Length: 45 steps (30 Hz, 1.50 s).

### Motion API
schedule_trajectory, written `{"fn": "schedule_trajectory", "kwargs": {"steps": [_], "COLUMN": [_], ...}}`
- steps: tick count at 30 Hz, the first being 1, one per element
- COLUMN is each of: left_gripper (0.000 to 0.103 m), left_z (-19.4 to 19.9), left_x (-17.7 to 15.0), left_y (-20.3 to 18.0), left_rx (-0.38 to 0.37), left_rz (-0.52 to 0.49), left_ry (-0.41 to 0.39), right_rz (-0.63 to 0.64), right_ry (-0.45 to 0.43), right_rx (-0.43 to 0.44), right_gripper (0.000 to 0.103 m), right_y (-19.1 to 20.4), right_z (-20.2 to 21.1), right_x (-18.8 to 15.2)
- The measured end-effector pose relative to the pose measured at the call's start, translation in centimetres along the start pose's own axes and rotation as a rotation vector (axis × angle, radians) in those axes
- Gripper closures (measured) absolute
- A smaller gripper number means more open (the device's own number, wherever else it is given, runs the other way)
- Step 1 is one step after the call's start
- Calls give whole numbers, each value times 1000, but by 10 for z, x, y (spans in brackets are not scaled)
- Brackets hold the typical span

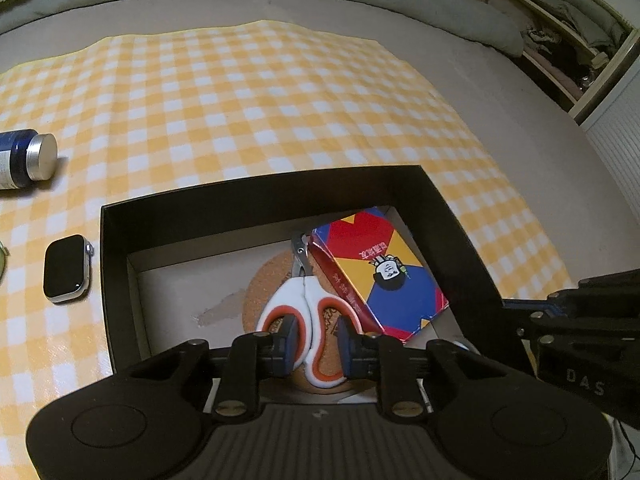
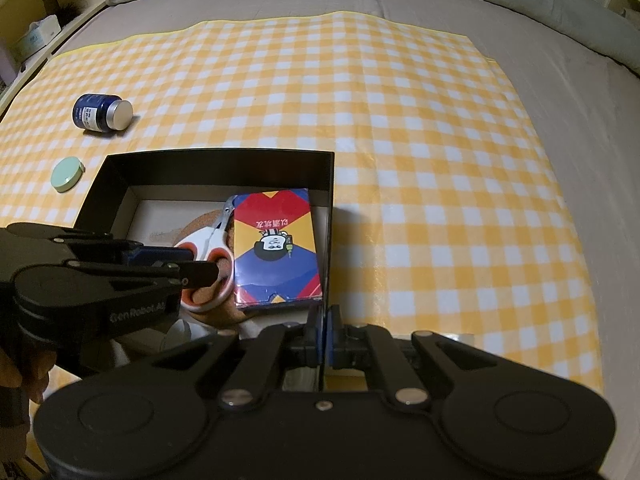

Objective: Organize rigid objects
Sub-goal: 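Carry the scissors into the black box and release them on the coaster, then move the left tool to the blue pill bottle and close on it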

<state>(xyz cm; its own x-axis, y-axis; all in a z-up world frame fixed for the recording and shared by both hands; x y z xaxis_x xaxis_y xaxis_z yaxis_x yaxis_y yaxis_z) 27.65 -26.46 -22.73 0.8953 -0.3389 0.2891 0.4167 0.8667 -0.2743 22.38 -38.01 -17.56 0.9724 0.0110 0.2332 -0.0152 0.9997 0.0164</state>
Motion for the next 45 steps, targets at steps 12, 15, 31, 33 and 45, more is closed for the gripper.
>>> {"fn": "schedule_trajectory", "kwargs": {"steps": [12, 15, 31, 33, 45], "left_gripper": [15, 2, 0, 0, 0], "left_z": [48, 65, 121, 122, 107], "left_x": [-6, -5, 21, 26, 60], "left_y": [4, 8, 89, 102, 168], "left_rx": [6, 36, 239, 265, 400], "left_rz": [-61, -97, -69, -61, -44], "left_ry": [-82, -132, -336, -353, -390], "right_rz": [-9, -10, -5, -2, -4], "right_ry": [4, 7, 5, 4, 2], "right_rx": [6, 3, 0, 0, 17], "right_gripper": [100, 100, 100, 100, 100], "right_y": [1, 0, 1, 1, -3], "right_z": [-1, -2, -1, 0, 3], "right_x": [0, 1, 1, 1, -1]}}
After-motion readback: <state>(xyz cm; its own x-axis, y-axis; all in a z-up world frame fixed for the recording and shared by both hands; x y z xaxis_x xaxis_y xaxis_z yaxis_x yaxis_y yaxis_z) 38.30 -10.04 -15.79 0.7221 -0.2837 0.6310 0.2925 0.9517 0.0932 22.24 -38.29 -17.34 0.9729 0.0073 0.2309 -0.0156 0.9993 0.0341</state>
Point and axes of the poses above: each gripper's, at about its wrist camera, not at the fingertips, and z roughly against the way its jaws point, y to its left, x to its top, the point moved 7 cm from there along -z, roughly the way its jaws point, and after that the axes turned 11 degrees about y, right-handed, at the moved point
